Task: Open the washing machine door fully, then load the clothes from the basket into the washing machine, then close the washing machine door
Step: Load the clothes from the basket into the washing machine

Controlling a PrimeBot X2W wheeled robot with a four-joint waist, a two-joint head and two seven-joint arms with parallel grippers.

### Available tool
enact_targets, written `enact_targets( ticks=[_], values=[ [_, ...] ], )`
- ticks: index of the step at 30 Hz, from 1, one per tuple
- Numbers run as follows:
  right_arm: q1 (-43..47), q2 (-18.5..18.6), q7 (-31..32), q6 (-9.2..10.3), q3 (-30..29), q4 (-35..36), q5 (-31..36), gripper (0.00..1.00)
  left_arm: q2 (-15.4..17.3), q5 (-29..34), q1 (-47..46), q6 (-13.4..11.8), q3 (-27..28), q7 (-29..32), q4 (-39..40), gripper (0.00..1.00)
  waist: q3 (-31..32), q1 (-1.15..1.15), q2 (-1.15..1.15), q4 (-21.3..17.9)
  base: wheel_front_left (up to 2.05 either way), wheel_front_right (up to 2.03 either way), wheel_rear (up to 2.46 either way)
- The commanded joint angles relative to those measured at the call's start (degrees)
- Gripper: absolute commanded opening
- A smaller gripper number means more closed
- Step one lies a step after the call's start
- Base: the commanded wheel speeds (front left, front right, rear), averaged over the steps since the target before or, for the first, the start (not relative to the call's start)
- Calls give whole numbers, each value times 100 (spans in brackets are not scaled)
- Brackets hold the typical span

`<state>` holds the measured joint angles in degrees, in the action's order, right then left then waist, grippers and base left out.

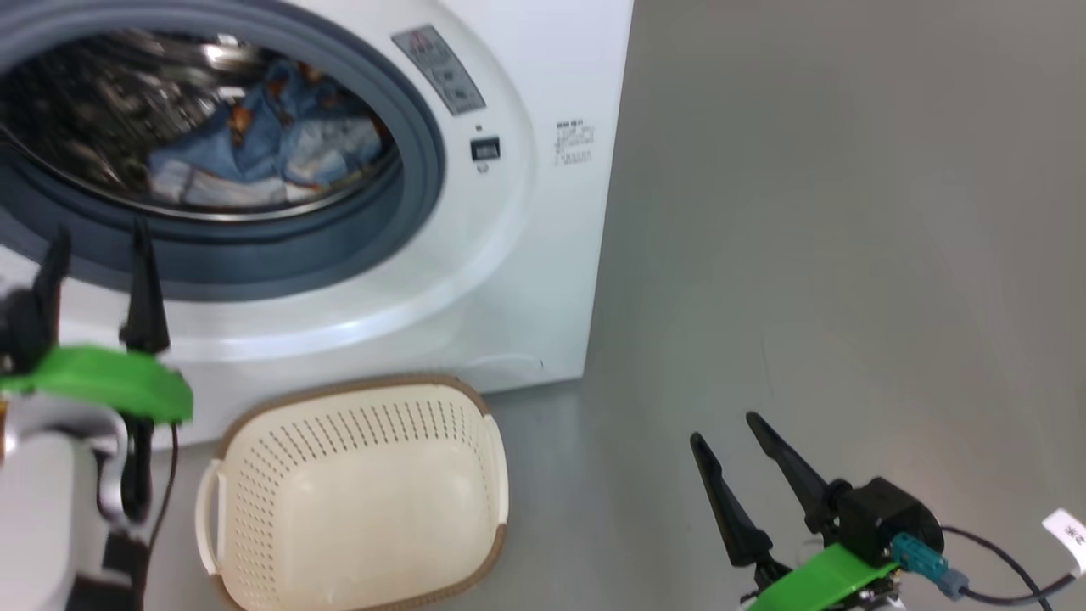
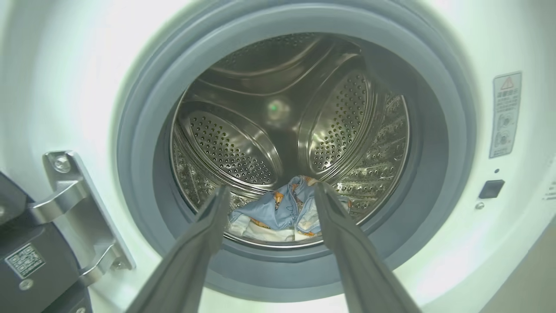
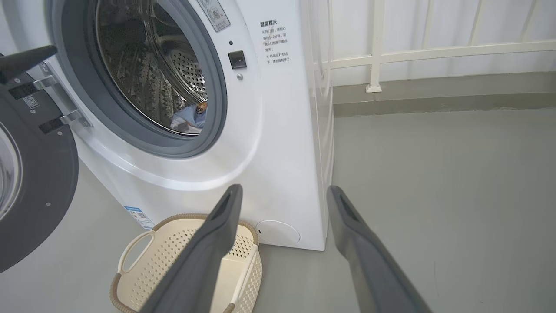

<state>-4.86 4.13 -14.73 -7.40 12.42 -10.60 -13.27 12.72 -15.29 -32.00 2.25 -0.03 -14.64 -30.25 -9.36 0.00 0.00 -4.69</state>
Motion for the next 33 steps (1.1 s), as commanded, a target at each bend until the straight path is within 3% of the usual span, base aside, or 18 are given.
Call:
enact_targets(
  ticks=[1,16,33],
  values=[
    [50,26,-27,-9,125,147,-33,100,213,31,106,-49,209,-36,249,100,297,0,0,83,0,0,0],
    [335,102,-27,-9,112,303,-67,100,-105,47,2496,-308,631,-36,2107,100,631,0,0,108,0,0,0],
    [372,120,-27,-9,8,484,16,100,-403,107,3796,-396,521,-4,3110,100,631,0,0,-19,0,0,0]
  ],
)
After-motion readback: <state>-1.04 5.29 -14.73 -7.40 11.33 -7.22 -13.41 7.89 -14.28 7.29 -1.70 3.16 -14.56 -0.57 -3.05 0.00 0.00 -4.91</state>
